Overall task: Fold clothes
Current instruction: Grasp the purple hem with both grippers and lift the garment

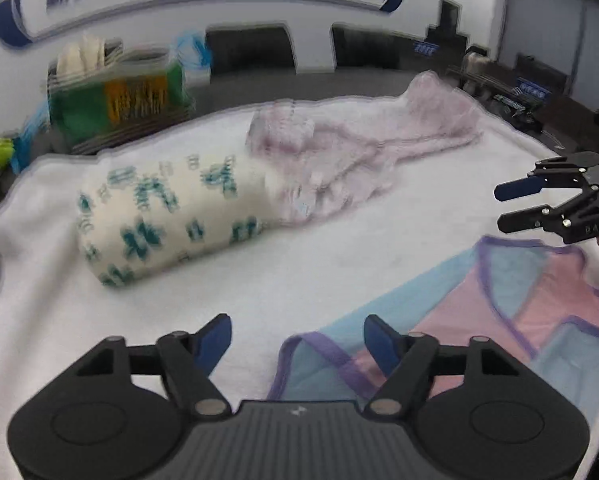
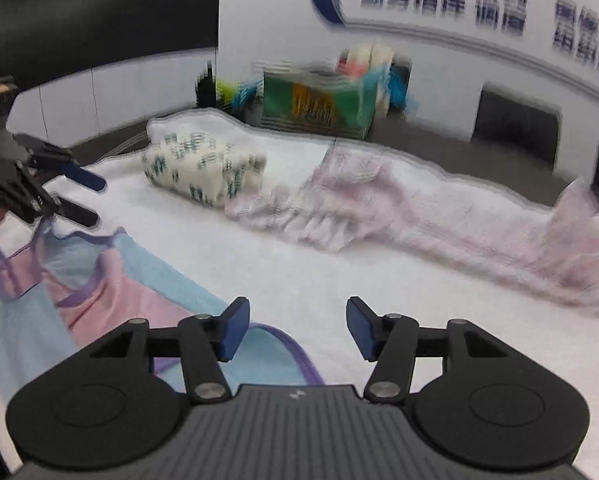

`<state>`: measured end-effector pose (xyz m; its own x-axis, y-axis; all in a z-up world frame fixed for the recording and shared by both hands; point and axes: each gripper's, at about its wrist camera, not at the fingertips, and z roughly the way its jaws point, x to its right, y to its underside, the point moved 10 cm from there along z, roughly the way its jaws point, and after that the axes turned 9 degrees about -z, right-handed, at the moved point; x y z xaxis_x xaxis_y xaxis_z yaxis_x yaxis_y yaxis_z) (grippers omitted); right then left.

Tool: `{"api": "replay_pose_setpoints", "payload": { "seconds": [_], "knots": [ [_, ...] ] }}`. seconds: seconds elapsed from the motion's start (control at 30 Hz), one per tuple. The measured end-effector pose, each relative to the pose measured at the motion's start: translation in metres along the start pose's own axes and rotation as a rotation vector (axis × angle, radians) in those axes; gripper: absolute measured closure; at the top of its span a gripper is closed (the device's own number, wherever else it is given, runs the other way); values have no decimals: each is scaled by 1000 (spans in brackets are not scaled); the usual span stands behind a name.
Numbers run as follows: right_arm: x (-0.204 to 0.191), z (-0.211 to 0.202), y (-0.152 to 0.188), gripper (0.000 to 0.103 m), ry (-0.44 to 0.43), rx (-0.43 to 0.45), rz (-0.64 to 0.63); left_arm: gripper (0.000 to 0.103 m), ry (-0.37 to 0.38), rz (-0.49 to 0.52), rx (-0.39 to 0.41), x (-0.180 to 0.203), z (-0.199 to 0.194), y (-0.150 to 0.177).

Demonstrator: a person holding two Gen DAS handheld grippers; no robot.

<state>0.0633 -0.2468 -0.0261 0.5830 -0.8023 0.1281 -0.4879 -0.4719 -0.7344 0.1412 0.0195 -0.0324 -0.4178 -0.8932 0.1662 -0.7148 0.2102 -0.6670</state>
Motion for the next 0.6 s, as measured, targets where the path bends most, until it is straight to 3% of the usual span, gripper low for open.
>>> {"api": "replay_pose_setpoints", "payload": {
  "seconds": [0.03, 0.1, 0.13, 0.2, 0.23, 0.27, 0.3, 0.47, 0.53, 0.6],
  "knots": [
    [3, 13, -6, 51, -7, -20, 11, 44, 9, -13, -5, -2, 5, 2],
    [8, 38, -19, 59, -20, -61, 34, 61, 26, -28, -20, -5, 10, 9],
    [11, 51, -25, 63, -27, -81, 45, 76, 31, -32, -28, -7, 11, 10],
    [13, 68, -29, 83, -45, -110, 60, 83, 42, -33, -41, -9, 13, 11],
    [10, 67, -26, 86, -54, -105, 51, 95, 53, -28, -47, -7, 12, 10],
    [6, 65, -24, 98, -56, -96, 35, 97, 66, -23, -54, -4, 10, 9],
    [3, 63, -24, 100, -48, -92, 15, 97, 70, -15, -44, -2, 5, 8],
    [-16, 23, -34, 100, -4, 27, -148, 97, 57, 34, 74, 14, -34, 11],
    [-32, -3, -29, 100, 14, 112, -284, 97, 30, 94, 147, 29, -58, 22],
    [-49, -22, -15, 100, 12, 142, -367, 97, 8, 135, 188, 43, -72, 42]
  ]
}}
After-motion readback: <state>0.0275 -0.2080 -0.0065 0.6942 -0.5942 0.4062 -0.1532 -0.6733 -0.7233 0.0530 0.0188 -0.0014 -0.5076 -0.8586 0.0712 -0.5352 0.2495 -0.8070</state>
